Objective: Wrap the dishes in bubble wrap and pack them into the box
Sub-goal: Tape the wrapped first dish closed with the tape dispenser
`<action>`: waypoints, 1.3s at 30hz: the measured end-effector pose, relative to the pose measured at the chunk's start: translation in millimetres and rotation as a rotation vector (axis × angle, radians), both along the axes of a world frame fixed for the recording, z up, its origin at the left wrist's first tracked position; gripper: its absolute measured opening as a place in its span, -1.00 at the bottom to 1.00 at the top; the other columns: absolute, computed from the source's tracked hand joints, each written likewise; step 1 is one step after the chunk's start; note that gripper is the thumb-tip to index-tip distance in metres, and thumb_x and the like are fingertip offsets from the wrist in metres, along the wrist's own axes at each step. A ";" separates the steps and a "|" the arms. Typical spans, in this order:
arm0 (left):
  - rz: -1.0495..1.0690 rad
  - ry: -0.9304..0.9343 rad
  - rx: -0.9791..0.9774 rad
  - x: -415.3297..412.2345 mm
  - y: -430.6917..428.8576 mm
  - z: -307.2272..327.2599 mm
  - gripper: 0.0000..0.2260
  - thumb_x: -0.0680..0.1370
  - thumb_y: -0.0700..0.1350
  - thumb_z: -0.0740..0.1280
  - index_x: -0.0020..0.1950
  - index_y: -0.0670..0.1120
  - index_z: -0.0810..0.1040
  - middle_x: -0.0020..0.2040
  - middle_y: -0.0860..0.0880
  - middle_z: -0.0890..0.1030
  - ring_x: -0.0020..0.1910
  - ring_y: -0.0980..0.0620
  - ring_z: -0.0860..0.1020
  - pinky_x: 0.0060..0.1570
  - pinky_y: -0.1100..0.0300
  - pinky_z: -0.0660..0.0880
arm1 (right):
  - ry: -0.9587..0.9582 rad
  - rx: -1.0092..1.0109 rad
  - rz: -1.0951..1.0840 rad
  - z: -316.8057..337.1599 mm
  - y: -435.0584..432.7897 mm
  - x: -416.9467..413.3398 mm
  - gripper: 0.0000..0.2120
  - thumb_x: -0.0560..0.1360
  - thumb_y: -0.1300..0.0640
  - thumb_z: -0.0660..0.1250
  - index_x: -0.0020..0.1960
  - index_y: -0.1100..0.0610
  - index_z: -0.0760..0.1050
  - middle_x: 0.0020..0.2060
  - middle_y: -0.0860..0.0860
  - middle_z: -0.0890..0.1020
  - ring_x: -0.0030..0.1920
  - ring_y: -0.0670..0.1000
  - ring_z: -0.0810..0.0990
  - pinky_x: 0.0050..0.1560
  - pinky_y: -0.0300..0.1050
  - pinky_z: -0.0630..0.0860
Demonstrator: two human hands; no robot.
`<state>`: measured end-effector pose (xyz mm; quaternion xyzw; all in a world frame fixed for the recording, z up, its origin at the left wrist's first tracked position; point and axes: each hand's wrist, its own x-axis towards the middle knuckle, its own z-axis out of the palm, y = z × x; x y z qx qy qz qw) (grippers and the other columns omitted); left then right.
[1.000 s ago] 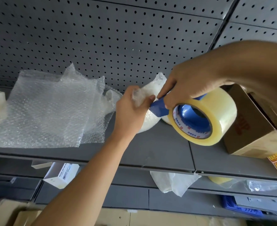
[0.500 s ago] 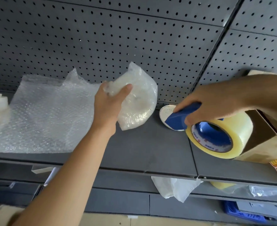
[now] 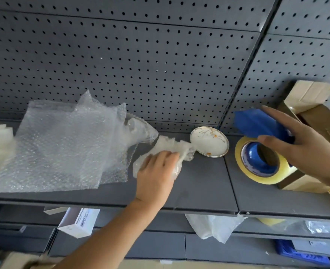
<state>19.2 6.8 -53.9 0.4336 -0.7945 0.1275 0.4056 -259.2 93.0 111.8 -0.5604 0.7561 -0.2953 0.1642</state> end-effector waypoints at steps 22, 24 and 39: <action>0.132 0.131 0.707 16.4 -7.4 19.0 -0.60 0.63 -0.05 0.35 0.44 -0.12 0.40 0.34 -0.08 0.52 0.36 -0.09 0.45 0.27 -0.02 0.49 | -0.165 -0.061 -0.123 -39.5 20.7 -24.1 -0.39 0.54 0.03 0.43 0.50 -0.27 0.31 0.24 -0.08 0.50 -0.01 -0.10 0.59 -0.43 -0.26 0.54; 0.182 0.147 0.936 17.8 -18.0 23.5 -0.51 0.63 0.03 0.35 0.49 -0.14 0.33 0.37 -0.12 0.52 0.31 -0.16 0.52 0.16 -0.01 0.50 | -0.241 -0.074 -0.130 -43.2 26.3 -24.7 -0.41 0.54 0.03 0.43 0.48 -0.30 0.33 0.23 -0.09 0.54 0.00 -0.12 0.61 -0.36 -0.24 0.53; 0.008 0.661 1.493 24.8 -48.2 29.8 -0.82 0.56 -0.05 0.48 0.09 -0.08 0.60 -0.02 -0.10 0.72 -0.09 -0.12 0.71 -0.26 0.06 0.61 | -0.227 -0.044 -0.182 -71.3 35.6 -29.9 -0.38 0.52 -0.03 0.44 0.51 -0.23 0.29 0.30 -0.05 0.50 0.20 -0.01 0.57 0.00 -0.15 0.58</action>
